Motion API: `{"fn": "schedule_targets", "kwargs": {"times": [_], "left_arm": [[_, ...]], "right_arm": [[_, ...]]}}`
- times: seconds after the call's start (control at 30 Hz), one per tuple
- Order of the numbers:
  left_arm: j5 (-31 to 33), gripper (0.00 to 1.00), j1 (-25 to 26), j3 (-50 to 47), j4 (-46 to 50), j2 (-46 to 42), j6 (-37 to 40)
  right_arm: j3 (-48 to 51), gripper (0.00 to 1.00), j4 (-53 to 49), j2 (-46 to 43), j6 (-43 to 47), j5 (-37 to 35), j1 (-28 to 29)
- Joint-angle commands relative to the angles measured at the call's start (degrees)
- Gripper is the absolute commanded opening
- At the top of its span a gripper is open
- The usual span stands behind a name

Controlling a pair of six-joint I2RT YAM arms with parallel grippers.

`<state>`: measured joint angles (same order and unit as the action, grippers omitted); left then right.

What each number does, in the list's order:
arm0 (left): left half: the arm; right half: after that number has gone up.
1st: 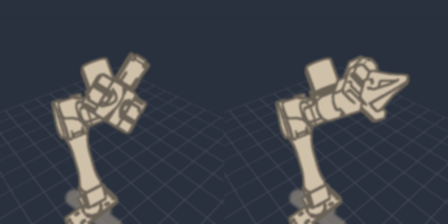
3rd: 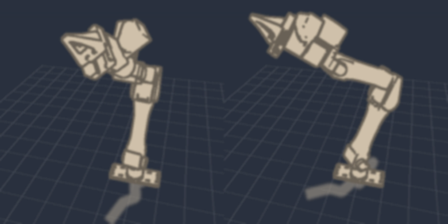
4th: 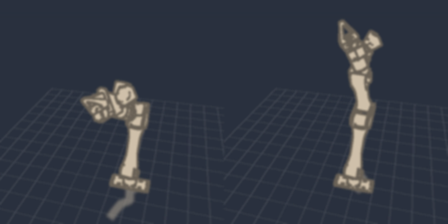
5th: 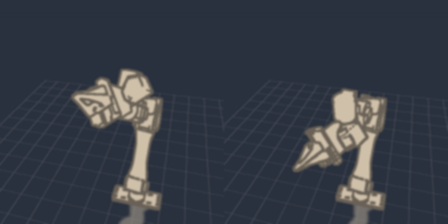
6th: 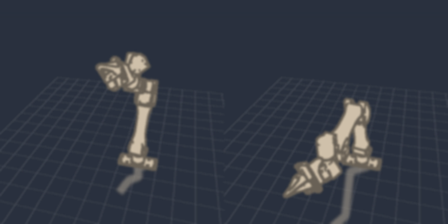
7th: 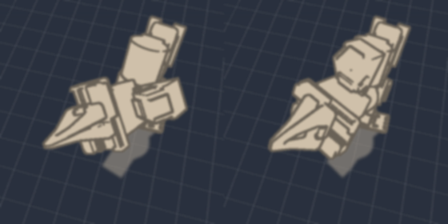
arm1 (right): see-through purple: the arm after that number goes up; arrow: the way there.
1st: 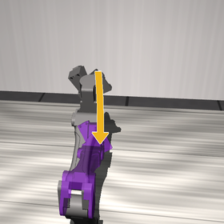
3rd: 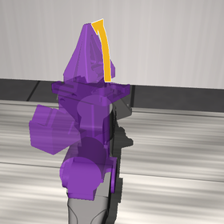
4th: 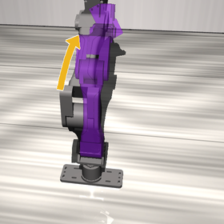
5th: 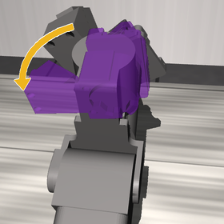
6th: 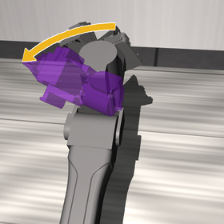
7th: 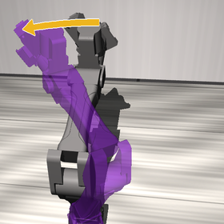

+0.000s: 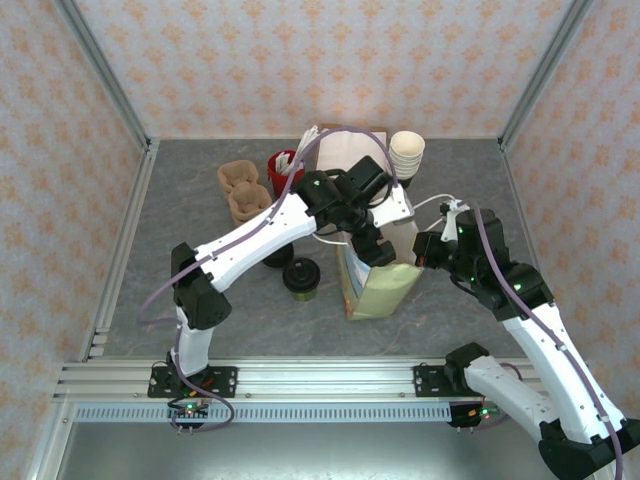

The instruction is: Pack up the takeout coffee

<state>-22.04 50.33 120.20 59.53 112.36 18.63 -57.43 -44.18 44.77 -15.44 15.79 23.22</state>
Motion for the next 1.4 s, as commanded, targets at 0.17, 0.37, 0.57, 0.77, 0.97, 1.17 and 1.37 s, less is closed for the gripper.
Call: {"fn": "schedule_targets", "kwargs": {"times": [0.17, 0.37, 0.57, 0.77, 0.97, 1.17, 1.37], "left_arm": [[1.91, 0.92, -0.5, 7.34, -0.11, -5.83, -8.83], [5.02, 0.92, -2.98, 7.96, -1.58, -10.44, -14.81], [11.79, 0.92, -6.73, 1.04, -3.6, -18.73, -20.56], [19.48, 0.93, -10.35, -15.02, -8.3, -31.66, -25.93], [26.19, 1.0, -11.39, -31.22, -12.92, -43.43, -28.87], [28.51, 1.0, -11.39, -43.83, -15.27, -50.73, -30.99], [28.76, 0.99, -11.44, -50.5, -16.15, -52.92, -32.58]], "right_arm": [[-1.45, 0.0, 1.41, 0.04, -2.3, -1.47, 0.41], [-1.46, 0.0, 3.99, 1.13, -4.83, -1.03, 0.37], [-1.47, 0.0, 5.63, 1.85, -8.16, -2.74, 0.44], [-0.74, 0.0, 6.73, 2.08, -12.05, -6.48, 1.61], [0.77, 0.0, 7.88, 2.4, -16.69, -9.38, 2.18], [2.35, 0.0, 9.29, 2.24, -21.47, -10.85, 2.44], [3.08, 0.03, 10.07, 2.34, -24.66, -10.03, 3.44]]}}
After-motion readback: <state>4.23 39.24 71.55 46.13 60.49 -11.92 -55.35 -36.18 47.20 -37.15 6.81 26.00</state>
